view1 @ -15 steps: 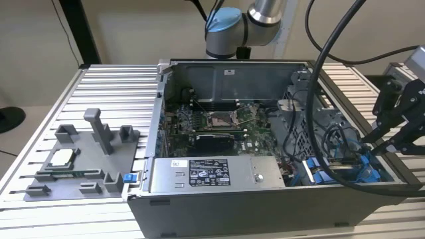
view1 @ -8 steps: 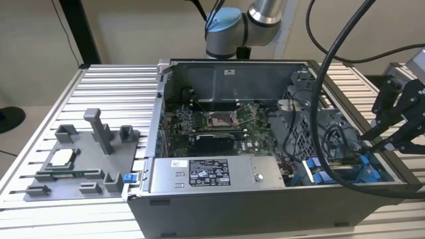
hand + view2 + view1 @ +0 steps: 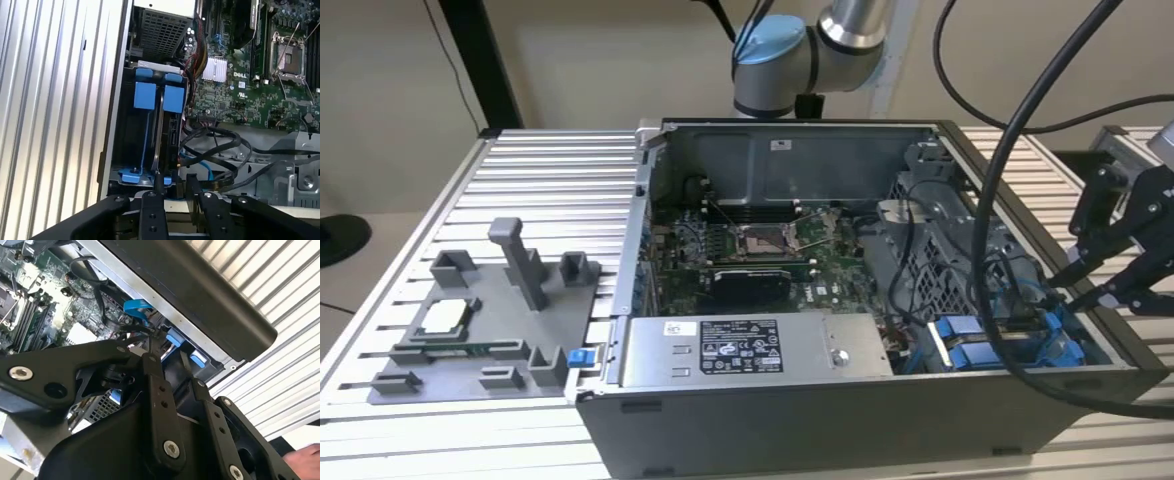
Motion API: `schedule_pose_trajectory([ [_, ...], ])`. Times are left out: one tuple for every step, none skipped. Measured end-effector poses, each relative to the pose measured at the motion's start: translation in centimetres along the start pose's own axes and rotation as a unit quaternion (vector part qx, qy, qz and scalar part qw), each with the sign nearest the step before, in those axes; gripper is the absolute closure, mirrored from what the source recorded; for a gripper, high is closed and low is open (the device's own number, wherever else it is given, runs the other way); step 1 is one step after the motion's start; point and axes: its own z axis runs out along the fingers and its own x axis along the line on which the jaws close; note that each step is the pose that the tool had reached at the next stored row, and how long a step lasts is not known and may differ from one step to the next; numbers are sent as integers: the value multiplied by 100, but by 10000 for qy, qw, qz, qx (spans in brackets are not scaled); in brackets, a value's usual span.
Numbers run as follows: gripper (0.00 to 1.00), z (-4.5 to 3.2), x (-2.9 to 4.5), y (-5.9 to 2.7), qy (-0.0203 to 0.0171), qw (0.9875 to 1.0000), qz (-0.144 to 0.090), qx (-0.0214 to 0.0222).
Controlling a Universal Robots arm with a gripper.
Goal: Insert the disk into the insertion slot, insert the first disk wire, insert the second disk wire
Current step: 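Insert the second disk wire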
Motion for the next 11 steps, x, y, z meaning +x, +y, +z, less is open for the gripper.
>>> schedule_pose_trajectory([
  [0,4,1,-7,-4,10000,-40,-6],
  [0,7,3,-15,-15,10000,-76,-10],
  [0,8,4,-24,-36,9999,-106,-13],
  [0,9,5,-32,-63,9999,-134,-14],
  [0,10,6,-39,-92,9998,-160,-15],
  [0,14,9,-52,-138,9997,-197,-15],
  [0,20,10,-57,-150,9997,-209,-17],
  [0,26,11,-62,-157,9996,-216,-20],
  [0,32,13,-65,-165,9996,-222,-23],
  [0,38,14,-69,-173,9996,-227,-28],
  [0,44,16,-73,-180,9996,-228,-35],
])
